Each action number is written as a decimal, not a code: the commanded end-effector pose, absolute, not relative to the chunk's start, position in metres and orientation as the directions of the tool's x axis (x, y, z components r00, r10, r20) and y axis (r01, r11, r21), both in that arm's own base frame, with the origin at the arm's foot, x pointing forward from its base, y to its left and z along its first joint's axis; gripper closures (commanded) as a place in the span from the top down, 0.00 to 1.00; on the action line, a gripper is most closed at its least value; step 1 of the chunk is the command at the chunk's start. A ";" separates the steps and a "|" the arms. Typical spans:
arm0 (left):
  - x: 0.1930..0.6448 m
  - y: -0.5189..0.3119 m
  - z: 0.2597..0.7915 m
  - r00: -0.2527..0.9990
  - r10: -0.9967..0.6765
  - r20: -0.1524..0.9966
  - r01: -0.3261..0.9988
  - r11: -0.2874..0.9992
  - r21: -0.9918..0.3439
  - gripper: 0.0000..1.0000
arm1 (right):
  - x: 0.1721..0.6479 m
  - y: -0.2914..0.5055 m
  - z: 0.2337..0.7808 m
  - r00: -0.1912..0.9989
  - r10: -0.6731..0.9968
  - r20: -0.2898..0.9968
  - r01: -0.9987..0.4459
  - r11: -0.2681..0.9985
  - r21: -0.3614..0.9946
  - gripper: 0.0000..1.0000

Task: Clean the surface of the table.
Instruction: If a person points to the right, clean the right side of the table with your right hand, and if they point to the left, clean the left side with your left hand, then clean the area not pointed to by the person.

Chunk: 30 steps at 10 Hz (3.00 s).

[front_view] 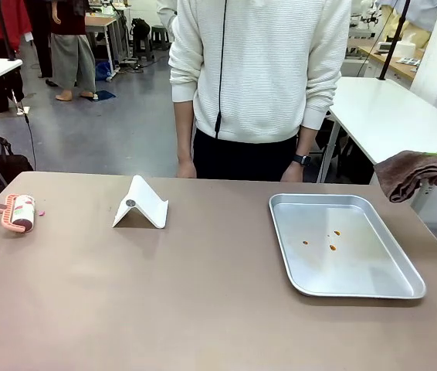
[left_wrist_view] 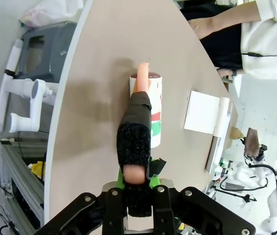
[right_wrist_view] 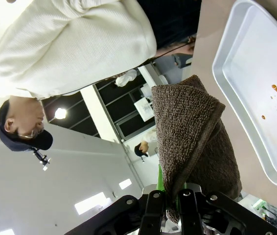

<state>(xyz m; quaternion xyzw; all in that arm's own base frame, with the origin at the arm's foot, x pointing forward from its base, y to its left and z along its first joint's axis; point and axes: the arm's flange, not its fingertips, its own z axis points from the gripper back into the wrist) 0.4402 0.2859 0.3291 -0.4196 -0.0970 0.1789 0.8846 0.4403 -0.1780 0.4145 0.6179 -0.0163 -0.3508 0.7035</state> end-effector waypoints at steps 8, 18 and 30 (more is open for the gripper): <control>0.491 0.217 0.322 0.939 0.314 -0.137 -0.302 0.567 -0.767 0.19 | 0.438 -0.178 0.418 0.753 -0.517 -0.406 0.469 -0.011 0.883 0.00; 0.351 0.280 0.450 0.993 0.043 0.112 0.110 0.043 -0.993 0.19 | 0.438 -0.178 0.418 0.753 -0.517 -0.406 0.469 -0.011 0.883 0.00; 0.311 0.232 0.397 0.989 -0.074 0.126 0.130 0.052 -0.990 0.19 | 0.438 -0.178 0.418 0.753 -0.517 -0.406 0.469 -0.011 0.883 0.00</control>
